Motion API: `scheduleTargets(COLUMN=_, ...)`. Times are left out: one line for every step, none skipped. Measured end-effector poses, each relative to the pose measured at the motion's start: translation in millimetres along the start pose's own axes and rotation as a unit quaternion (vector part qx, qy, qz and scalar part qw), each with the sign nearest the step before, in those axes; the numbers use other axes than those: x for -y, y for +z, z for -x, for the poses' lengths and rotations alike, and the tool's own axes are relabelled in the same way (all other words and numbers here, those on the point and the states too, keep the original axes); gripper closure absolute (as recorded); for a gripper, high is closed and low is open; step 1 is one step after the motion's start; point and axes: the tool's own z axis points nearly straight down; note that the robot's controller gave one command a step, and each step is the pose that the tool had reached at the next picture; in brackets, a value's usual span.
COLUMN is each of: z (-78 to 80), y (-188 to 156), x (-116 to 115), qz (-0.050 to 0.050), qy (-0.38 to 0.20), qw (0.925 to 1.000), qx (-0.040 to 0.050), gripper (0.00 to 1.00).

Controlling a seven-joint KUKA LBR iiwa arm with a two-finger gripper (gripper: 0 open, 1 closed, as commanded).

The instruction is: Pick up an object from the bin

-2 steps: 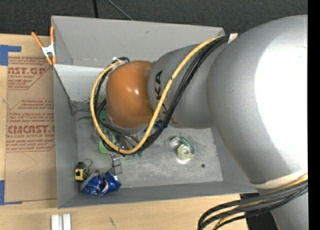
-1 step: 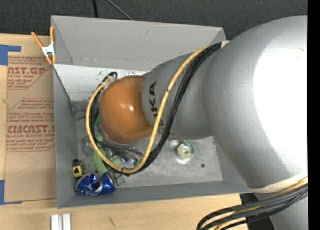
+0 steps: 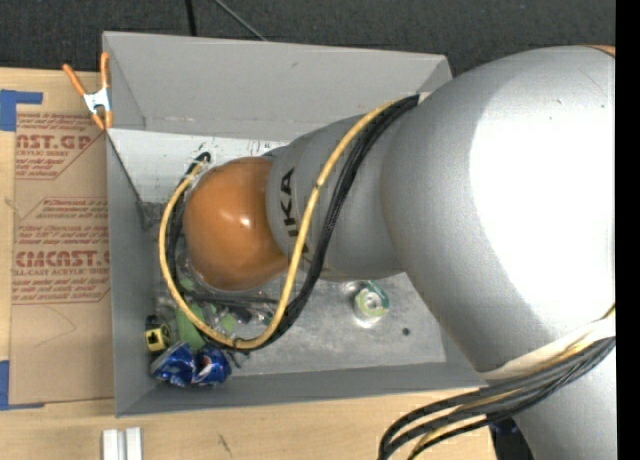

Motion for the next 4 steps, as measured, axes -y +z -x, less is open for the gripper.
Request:
scheduleTargets(z=-12.0, y=4.1, x=-19.1, qz=0.011, qy=-0.125, qw=0.9921, qx=-0.0018, gripper=0.00)
scheduleTargets(z=-9.5, y=1.9, x=-17.9, qz=0.010, qy=-0.124, qw=0.9923, qx=0.0025, gripper=1.00)
scheduleTargets(z=-8.6, y=-19.1, x=-17.8, qz=0.011, qy=-0.123, qw=0.9923, qx=-0.0013, gripper=1.00)
scheduleTargets(z=-8.0, y=-24.8, x=-18.3, qz=0.012, qy=-0.123, qw=0.9924, qx=-0.0019, gripper=1.00)
